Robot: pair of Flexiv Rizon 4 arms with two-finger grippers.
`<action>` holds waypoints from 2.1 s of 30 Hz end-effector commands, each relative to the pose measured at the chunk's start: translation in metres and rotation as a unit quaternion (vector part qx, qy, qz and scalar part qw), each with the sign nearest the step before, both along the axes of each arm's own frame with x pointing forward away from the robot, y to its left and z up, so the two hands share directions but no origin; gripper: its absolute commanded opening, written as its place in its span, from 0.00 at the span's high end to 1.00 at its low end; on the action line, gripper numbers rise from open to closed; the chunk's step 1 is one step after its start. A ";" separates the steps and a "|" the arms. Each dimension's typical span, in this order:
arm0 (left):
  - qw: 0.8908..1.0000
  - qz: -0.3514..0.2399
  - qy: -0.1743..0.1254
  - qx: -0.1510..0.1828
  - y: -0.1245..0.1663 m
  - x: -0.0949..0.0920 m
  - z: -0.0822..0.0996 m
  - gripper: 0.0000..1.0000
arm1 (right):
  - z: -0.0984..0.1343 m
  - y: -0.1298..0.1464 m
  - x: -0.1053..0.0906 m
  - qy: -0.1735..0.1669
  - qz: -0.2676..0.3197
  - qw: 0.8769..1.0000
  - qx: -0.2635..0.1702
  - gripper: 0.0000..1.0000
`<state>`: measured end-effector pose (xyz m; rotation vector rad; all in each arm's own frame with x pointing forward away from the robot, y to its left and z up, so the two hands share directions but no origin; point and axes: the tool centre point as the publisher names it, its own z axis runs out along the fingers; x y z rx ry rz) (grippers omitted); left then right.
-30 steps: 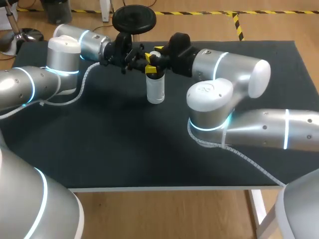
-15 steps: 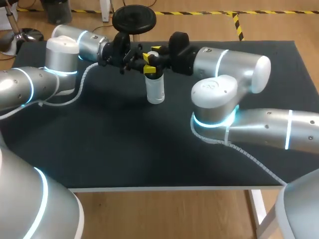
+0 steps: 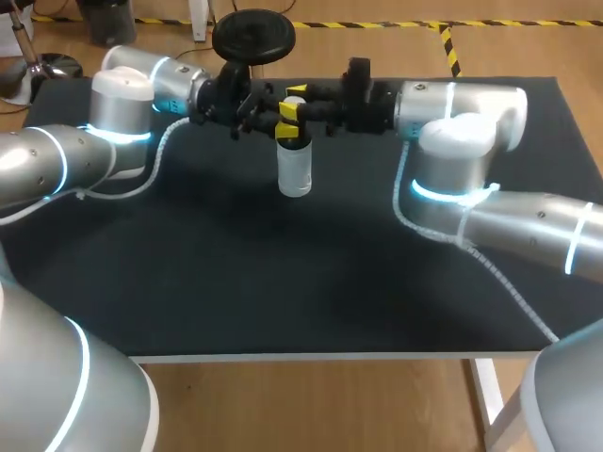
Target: Unscrew the bottle cap
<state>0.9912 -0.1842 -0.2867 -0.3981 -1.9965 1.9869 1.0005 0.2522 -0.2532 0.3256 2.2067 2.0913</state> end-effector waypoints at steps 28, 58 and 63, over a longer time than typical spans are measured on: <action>1.000 0.000 -0.001 -0.001 0.001 -0.002 0.001 1.00 | -0.015 0.003 -0.023 0.042 0.658 0.752 0.018 1.00; 1.000 0.000 -0.001 -0.001 0.001 -0.002 0.001 1.00 | 0.031 -0.051 0.040 0.015 0.548 0.835 0.053 1.00; 1.000 0.000 -0.001 -0.001 0.001 -0.002 0.001 1.00 | 0.004 -0.106 0.071 0.035 0.444 0.895 0.022 1.00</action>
